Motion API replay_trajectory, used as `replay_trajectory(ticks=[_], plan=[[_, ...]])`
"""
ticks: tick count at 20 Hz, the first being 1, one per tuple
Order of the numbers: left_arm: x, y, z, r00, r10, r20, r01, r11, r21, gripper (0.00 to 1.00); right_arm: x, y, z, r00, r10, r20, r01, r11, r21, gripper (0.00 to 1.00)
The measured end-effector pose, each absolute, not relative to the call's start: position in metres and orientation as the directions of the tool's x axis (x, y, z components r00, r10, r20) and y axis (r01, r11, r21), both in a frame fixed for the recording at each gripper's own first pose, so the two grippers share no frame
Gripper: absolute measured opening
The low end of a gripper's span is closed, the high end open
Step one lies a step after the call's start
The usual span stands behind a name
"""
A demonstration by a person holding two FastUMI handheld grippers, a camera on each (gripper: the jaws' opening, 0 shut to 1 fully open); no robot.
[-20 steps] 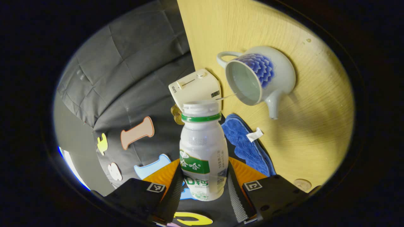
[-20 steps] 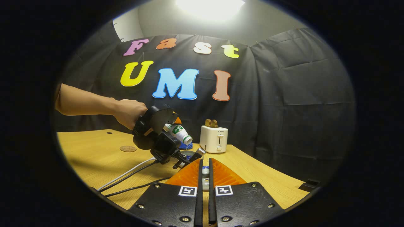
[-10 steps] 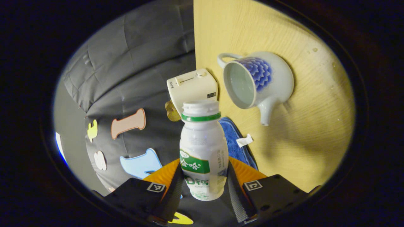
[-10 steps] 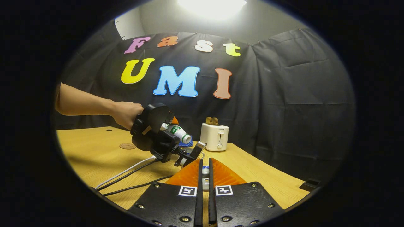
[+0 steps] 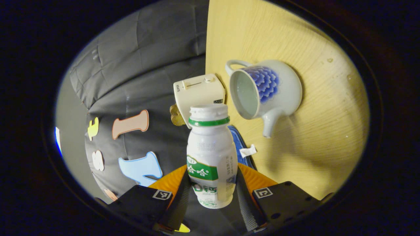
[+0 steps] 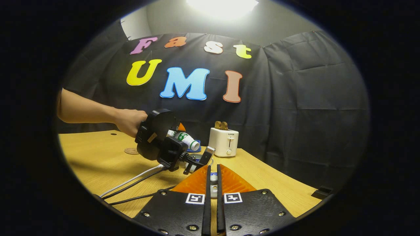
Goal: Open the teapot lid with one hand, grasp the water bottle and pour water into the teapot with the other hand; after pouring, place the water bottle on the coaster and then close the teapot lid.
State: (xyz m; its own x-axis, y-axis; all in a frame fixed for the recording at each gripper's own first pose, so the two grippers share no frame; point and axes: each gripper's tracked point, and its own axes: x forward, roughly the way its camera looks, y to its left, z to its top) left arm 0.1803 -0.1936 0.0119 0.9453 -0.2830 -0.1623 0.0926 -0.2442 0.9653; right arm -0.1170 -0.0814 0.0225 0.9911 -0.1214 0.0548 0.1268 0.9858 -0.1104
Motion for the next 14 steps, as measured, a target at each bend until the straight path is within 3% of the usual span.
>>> replay_trajectory(ticks=[8, 11, 12, 14], plan=[[0.167, -0.174, -0.004, 0.932, -0.321, -0.171, 0.193, 0.037, 0.981, 0.82, -0.111, -0.087, 0.037, 0.986, -0.142, 0.087, 0.152, 0.981, -0.12, 0.07], [0.163, -0.155, -0.007, 0.931, -0.321, -0.174, 0.245, 0.195, 0.95, 0.82, -0.103, -0.089, 0.048, 0.984, -0.141, 0.105, 0.153, 0.981, -0.119, 0.07], [0.161, -0.145, -0.007, 0.933, -0.318, -0.171, 0.257, 0.253, 0.932, 0.75, -0.098, -0.089, 0.052, 0.984, -0.136, 0.111, 0.148, 0.983, -0.112, 0.07], [0.155, -0.126, -0.005, 0.94, -0.305, -0.155, 0.269, 0.379, 0.886, 0.75, -0.083, -0.087, 0.055, 0.989, -0.11, 0.101, 0.12, 0.988, -0.096, 0.07]])
